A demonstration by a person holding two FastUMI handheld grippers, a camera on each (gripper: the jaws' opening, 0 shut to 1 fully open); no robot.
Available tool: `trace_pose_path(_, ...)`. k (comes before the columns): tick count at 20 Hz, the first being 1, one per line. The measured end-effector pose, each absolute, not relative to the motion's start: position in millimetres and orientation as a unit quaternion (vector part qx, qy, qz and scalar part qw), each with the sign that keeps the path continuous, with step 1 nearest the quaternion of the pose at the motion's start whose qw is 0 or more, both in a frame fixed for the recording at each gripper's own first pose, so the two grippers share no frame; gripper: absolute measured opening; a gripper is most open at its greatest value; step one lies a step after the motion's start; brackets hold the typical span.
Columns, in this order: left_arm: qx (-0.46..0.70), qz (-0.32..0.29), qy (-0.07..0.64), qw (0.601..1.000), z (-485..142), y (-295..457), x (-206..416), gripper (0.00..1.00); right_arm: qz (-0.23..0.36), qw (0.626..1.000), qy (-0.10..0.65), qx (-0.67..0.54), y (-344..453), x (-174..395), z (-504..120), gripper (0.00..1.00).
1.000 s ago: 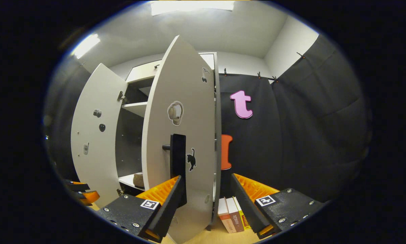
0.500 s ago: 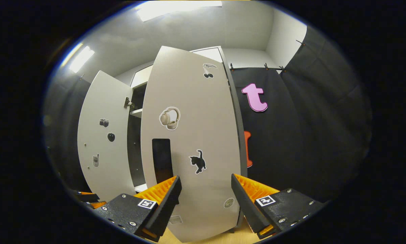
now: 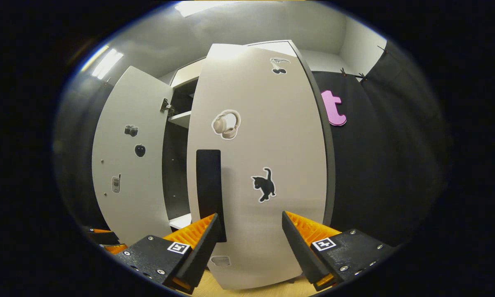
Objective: Grab one shoe with the right hand and put it into the shoe cabinet, grab the other shoe with the left hand and put it into the shoe cabinet; then close the right door with the right hand and the left door with the left hand.
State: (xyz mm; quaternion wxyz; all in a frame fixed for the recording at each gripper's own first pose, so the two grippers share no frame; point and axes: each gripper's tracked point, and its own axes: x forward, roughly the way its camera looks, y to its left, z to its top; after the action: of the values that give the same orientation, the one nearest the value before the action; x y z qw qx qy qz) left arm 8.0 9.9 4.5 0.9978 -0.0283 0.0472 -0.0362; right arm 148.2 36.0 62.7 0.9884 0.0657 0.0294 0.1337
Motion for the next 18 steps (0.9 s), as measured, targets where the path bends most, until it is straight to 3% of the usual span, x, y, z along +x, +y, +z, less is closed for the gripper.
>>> trace_pose_path(14, -0.039, -0.045, 0.054, 0.997, -4.0, 3.7, 21.8, 0.99, 0.101, 0.992, 0.053, 0.055, 54.9, 175.6, 49.9, 0.92)
trace_pose_path(18, -0.042, -0.047, 0.056, 0.996, -6.1, 2.9, 25.7, 0.94, 0.118, 0.989, 0.058, 0.069, 77.0, 180.6, 46.9, 0.91)
